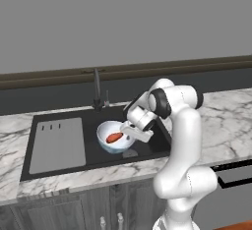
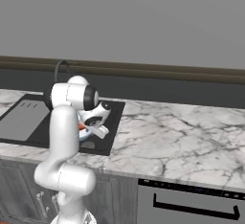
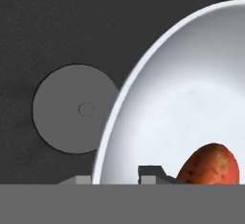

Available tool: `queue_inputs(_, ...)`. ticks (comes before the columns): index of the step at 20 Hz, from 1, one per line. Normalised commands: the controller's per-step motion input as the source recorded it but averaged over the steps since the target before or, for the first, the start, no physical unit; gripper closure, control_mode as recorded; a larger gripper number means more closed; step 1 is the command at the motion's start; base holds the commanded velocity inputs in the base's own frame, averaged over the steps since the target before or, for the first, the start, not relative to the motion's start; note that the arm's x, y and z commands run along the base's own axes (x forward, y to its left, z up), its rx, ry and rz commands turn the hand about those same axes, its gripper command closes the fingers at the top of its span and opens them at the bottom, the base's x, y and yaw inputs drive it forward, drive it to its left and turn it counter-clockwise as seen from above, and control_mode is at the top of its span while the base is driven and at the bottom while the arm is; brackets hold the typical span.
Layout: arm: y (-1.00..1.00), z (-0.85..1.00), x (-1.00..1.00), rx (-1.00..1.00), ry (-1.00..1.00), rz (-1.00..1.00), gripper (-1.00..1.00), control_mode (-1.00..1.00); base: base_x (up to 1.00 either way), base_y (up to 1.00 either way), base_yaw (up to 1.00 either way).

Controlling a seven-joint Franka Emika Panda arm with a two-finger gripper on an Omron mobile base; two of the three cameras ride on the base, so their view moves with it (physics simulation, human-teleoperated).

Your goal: Pick the sweet potato from the cabinet and place it in the bowl. Then pick the bowl and place it in the sink. Then turn on the sink facuet.

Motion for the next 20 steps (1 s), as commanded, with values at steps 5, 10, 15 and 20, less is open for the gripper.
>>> queue_inputs(5,0.22,0.00,-0.13,-0.03,0.01,0.08,1.00,-1.00,0.00,0.00,0.00)
queue_inputs(10,-0.05,-0.08,0.00,-0.02,0.01,0.02,1.00,-1.00,0.00,0.00,0.00)
queue_inputs(15,-0.14,0.00,0.00,0.00,0.00,0.00,1.00,-1.00,0.00,0.00,0.00)
queue_inputs(20,0.00,0.00,0.00,0.00,0.00,0.00,1.00,-1.00,0.00,0.00,0.00)
